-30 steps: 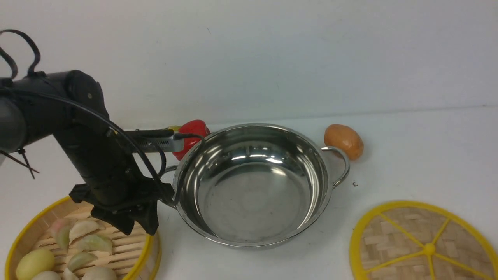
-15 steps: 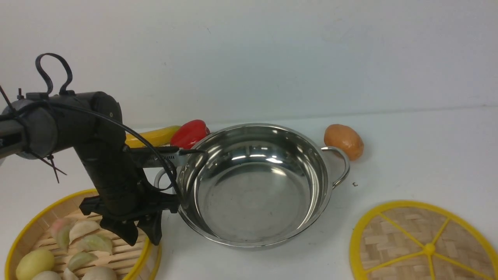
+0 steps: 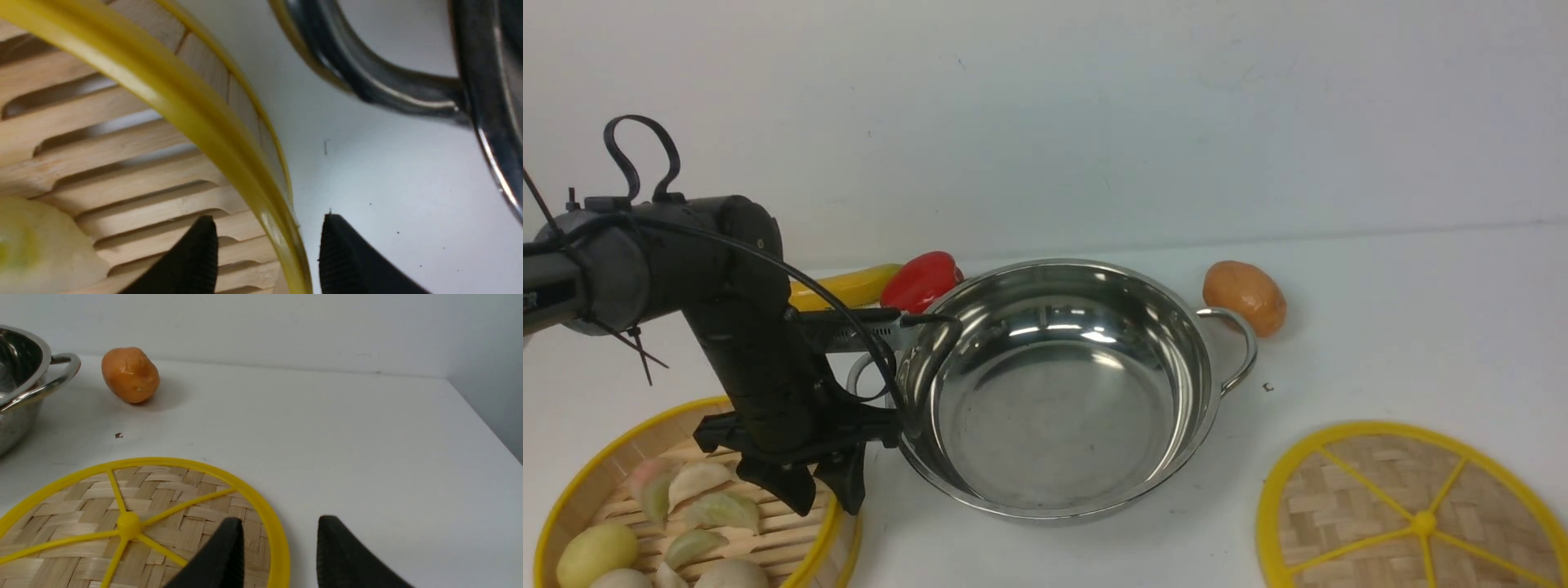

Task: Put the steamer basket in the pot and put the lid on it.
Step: Use the left arm to lift the steamer closest to it

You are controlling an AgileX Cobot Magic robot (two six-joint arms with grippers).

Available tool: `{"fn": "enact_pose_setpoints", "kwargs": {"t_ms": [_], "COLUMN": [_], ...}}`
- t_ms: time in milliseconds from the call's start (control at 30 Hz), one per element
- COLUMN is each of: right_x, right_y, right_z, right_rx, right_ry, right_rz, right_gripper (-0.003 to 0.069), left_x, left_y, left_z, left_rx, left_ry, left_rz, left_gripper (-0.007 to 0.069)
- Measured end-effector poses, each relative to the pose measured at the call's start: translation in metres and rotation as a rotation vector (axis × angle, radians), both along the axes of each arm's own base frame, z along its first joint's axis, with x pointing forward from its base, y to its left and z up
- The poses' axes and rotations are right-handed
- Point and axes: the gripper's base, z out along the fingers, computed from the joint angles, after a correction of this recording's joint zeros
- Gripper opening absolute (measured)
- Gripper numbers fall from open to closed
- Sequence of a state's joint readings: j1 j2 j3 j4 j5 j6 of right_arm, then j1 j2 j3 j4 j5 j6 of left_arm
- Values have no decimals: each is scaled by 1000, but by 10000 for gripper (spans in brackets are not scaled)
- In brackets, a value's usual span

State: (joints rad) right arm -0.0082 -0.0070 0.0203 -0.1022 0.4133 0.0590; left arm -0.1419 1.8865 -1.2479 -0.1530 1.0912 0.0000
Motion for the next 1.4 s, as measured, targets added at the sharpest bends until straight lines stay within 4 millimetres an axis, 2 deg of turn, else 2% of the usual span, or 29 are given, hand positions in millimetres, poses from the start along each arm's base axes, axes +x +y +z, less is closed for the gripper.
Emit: {"fn": "enact_pose_setpoints", "kwargs": {"t_ms": [400,500,567,700,900,1233,1400], "right_x": [0,0,0,0,0,0,0], "right_y": [0,0,0,0,0,0,0], "right_z": [0,0,0,0,0,0,0], "right_rx": [0,0,0,0,0,0,0], "right_ry": [0,0,0,0,0,0,0], "right_rz": [0,0,0,0,0,0,0], "right_gripper": [241,241,241,241,241,241,241], "left_x": [1,1,1,1,0,-1,1], "left_y": [0,0,0,-2,-2,0,0], "left_z": [-7,-7,-7,-7,-7,-6,1], "left_rx": [3,3,2,-8,-7,6,11], "left_ry": [18,18,19,21,31,49,64], "left_rz": [5,6,7,12,27,7,-4], "left_gripper": [321,297,259,137,55,41,39]}}
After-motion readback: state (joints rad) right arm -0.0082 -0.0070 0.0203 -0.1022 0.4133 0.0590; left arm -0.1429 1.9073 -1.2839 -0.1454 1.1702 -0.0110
